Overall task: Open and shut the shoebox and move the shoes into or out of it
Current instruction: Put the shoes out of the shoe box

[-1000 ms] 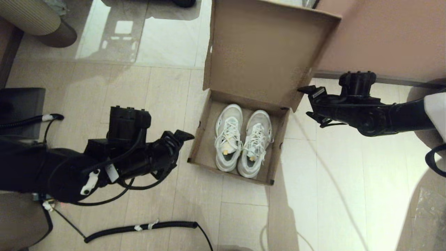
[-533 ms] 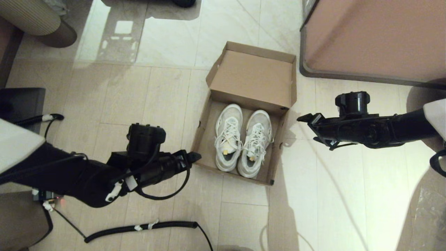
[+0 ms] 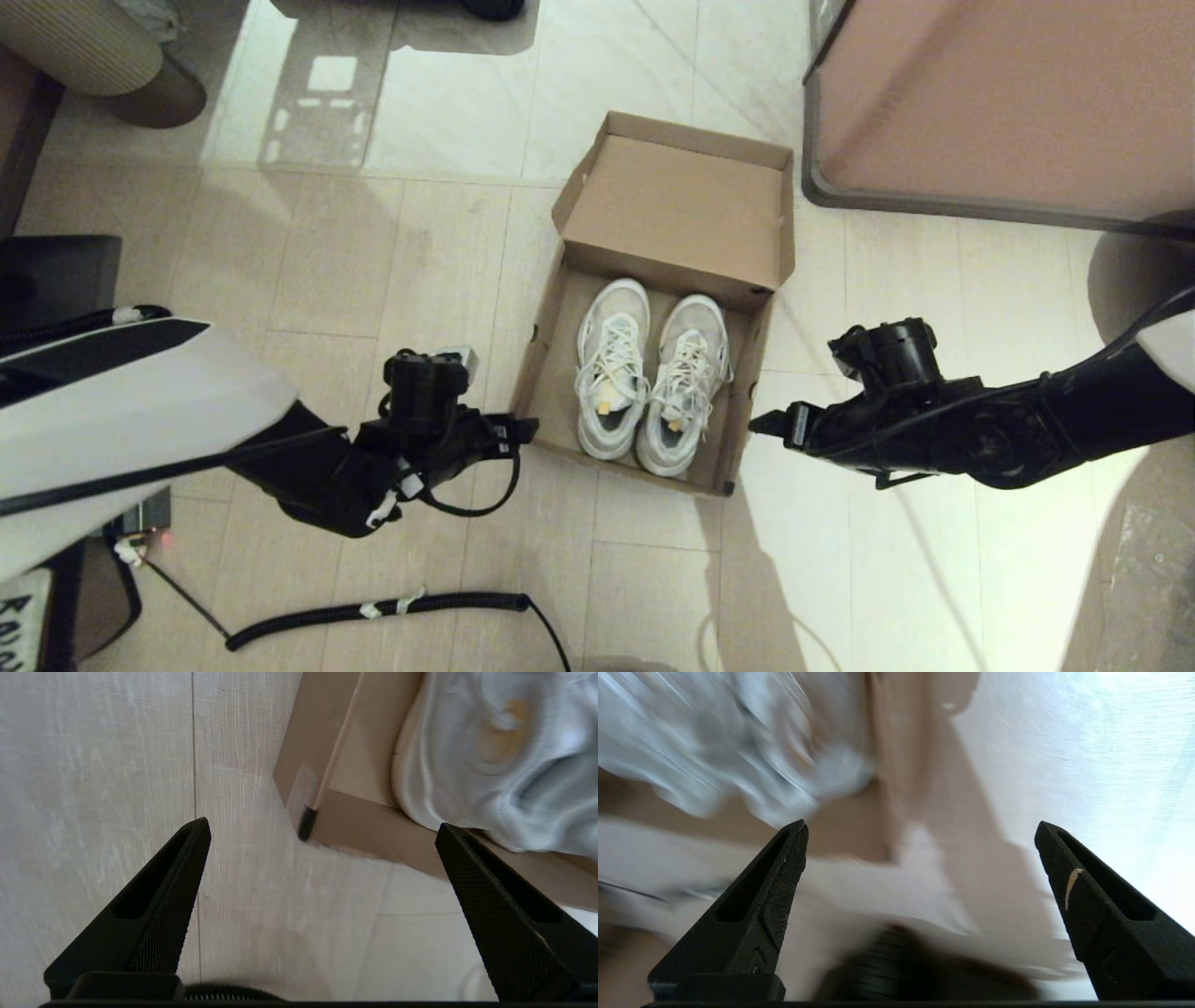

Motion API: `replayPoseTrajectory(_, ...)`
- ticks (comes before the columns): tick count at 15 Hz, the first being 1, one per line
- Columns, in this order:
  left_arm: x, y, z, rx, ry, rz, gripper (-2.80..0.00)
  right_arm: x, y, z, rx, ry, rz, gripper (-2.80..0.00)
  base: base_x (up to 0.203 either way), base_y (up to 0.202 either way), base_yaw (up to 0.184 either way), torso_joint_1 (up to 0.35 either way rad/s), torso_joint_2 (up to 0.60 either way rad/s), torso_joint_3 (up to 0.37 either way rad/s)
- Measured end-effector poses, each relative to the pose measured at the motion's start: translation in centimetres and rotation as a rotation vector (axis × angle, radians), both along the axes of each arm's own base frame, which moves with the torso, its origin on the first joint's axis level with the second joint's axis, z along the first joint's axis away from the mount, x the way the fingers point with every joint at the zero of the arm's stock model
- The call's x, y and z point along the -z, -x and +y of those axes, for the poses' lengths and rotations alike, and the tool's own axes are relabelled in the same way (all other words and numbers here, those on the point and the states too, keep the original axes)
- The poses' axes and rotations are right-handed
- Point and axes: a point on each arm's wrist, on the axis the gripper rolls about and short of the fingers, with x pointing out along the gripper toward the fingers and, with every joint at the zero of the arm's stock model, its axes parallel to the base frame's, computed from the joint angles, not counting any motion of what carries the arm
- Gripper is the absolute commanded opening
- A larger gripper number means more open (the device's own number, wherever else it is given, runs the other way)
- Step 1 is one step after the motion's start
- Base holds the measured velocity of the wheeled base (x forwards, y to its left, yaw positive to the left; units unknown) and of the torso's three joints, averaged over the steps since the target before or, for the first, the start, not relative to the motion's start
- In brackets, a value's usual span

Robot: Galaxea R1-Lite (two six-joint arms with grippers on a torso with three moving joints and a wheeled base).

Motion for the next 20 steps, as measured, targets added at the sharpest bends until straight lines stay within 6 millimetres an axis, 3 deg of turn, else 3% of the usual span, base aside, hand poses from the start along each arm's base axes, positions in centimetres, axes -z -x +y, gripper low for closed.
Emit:
replayPoseTrajectory(3, 2.0, -1.6, -0.1, -0.008, -0.026, 0.018, 0.00, 2.3, -0.7, 0.5, -0.037, 0.173, -0.023, 0.00, 0.000, 0.000, 0.000, 0.000, 0.00, 0.000)
replayPoseTrajectory(7, 2.9, -4.0, -0.7, -0.029, -0.029, -0.017, 0.00, 4.9, -1.9, 0.9, -0.008, 0.218, -0.014, 0.00, 0.000, 0.000, 0.000, 0.000, 0.00, 0.000)
replayPoseTrajectory(11, 3.4, -5.2, -0.6, -0.045, -0.028, -0.027, 0.00, 6.5, -3.5, 1.6, 0.016, 0.241, -0.036, 0.00, 0.000, 0.000, 0.000, 0.000, 0.00, 0.000)
replayPoseTrajectory(15, 4.3, -5.3, -0.7, -0.044, -0.033, -0.012, 0.00, 7.1, -4.2, 2.2, 0.007, 0.239, -0.041, 0.00, 0.000, 0.000, 0.000, 0.000, 0.00, 0.000)
replayPoseTrajectory(20, 5.2, -4.6, -0.9, -0.034, -0.047, 0.021, 0.00, 5.4, -2.6, 1.7, 0.006, 0.231, -0.045, 0.00, 0.000, 0.000, 0.000, 0.000, 0.00, 0.000)
